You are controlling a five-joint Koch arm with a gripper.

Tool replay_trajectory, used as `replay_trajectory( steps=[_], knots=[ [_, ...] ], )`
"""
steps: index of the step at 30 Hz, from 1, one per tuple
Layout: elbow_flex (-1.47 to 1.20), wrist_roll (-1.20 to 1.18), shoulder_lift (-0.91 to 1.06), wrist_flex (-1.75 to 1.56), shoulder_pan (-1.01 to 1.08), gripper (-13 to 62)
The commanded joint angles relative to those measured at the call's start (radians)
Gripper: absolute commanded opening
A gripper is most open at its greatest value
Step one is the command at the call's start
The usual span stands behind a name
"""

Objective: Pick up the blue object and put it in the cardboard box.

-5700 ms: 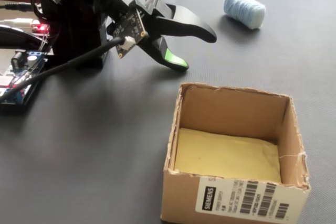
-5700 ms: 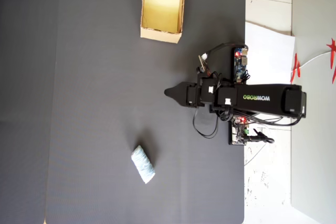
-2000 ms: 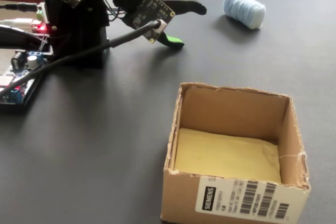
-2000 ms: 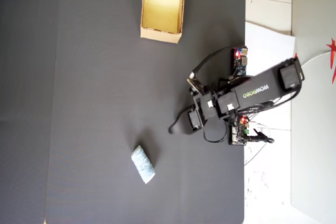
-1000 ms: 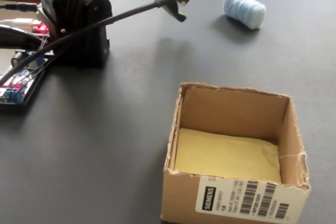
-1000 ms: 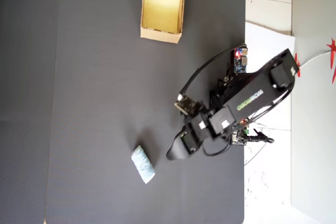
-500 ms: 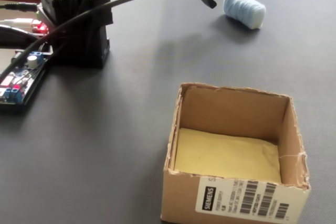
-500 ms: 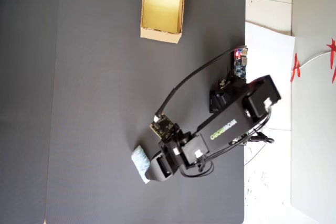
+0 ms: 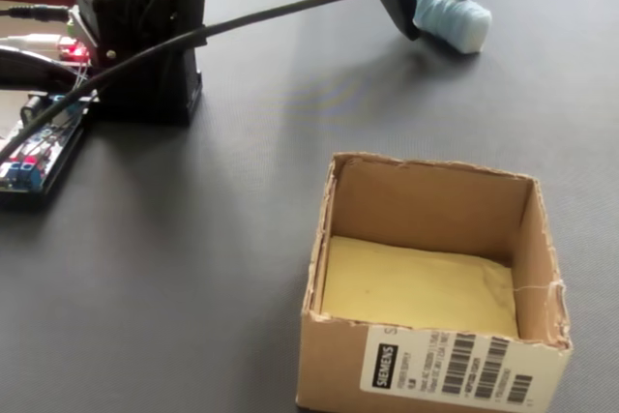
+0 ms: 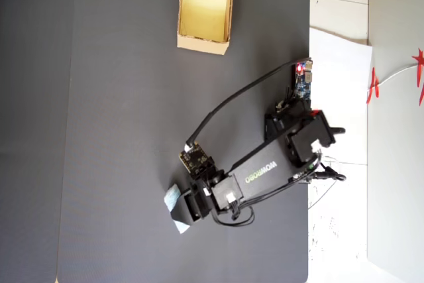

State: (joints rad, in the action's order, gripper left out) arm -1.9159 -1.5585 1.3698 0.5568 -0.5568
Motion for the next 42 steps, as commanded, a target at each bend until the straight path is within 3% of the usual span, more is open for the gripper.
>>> replay_trajectory(
  steps=[1, 12, 15, 17, 21, 24, 34, 42],
  knots=[
    [0.072, -0.011, -0.009, -0.005, 0.002, 33.7],
    [0.103, -0.008, -0.129, -0.012, -0.003, 32.7],
    [0.117, -0.008, -0.153, -0.014, -0.005, 29.4],
    [0.124, 0.008, -0.16, -0.015, -0.005, 24.5],
    [0.123, 0.081, -0.17, -0.078, -0.003, 7.1],
    [0.103, 0.1, -0.167, -0.147, -0.003, 0.1],
    [0.081, 0.1, -0.092, -0.235, 0.002, -0.3],
    [-0.081, 0.101, 0.124, -0.38, 0.074, -0.3]
  ],
)
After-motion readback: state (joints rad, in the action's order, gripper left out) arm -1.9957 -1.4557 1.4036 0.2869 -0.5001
